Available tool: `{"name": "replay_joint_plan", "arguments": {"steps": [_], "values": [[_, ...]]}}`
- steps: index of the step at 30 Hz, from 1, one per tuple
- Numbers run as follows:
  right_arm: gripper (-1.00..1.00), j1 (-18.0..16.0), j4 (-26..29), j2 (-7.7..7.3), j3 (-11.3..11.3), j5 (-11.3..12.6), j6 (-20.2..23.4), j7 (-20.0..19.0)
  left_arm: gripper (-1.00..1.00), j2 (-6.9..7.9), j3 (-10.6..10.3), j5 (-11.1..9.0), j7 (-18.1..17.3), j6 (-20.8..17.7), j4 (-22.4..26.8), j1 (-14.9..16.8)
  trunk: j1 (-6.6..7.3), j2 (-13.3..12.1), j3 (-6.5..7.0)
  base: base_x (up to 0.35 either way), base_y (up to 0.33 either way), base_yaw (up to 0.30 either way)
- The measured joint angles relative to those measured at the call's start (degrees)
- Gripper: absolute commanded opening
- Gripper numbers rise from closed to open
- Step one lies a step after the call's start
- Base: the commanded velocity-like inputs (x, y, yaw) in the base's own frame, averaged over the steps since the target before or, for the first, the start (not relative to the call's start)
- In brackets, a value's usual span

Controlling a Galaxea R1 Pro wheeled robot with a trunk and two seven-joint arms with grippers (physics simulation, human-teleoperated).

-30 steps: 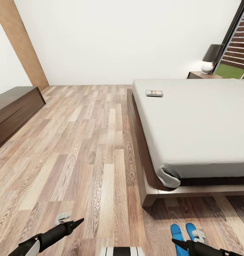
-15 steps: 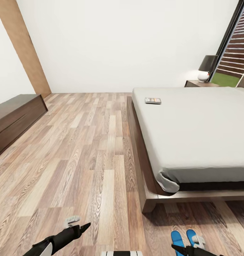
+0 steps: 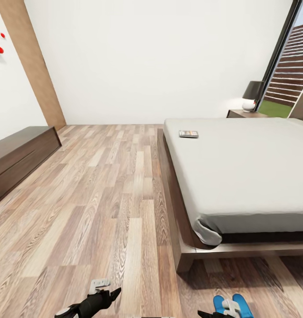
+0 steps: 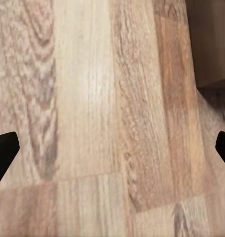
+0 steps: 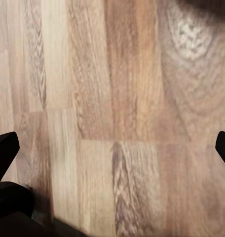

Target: In the bedroom, move the book from the bed onto either nightstand, and place the two sandals side by side next to the bed.

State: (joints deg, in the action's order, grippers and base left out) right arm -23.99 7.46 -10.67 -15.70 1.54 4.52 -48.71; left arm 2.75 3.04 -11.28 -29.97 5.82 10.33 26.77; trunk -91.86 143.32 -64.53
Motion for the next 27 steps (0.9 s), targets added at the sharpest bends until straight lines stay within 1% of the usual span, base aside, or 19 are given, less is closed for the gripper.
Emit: {"name": "replay_joint_plan", "arguments": {"steps": [7, 13, 21, 27], "values": [[1.00, 0.0, 0.1, 0.20, 0.0, 0.0, -0.1, 0.3, 1.00, 0.04, 0.0, 0.1, 0.0, 0.1, -0.1, 0.0, 0.18, -0.1, 1.55, 0.000, 0.000, 0.000], [1.00, 0.0, 0.2, 0.21, 0.0, 0.0, -0.1, 0.3, 1.00, 0.13, 0.0, 0.1, 0.0, 0.1, -0.1, 0.0, 1.49, -2.5, 2.63, 0.000, 0.000, 0.032], [1.00, 0.0, 0.2, 0.22, 0.0, 0.0, -0.1, 0.3, 1.00, 0.10, 0.0, 0.1, 0.0, 0.1, -0.1, 0.0, 3.25, -5.7, 3.97, 0.000, 0.000, 0.222], [1.00, 0.0, 0.2, 0.24, 0.0, 0.0, -0.1, 0.3, 1.00, 0.08, 0.0, 0.1, 0.0, 0.1, -0.1, 0.0, 3.25, -5.7, 3.81, 0.000, 0.000, 0.264]]}}
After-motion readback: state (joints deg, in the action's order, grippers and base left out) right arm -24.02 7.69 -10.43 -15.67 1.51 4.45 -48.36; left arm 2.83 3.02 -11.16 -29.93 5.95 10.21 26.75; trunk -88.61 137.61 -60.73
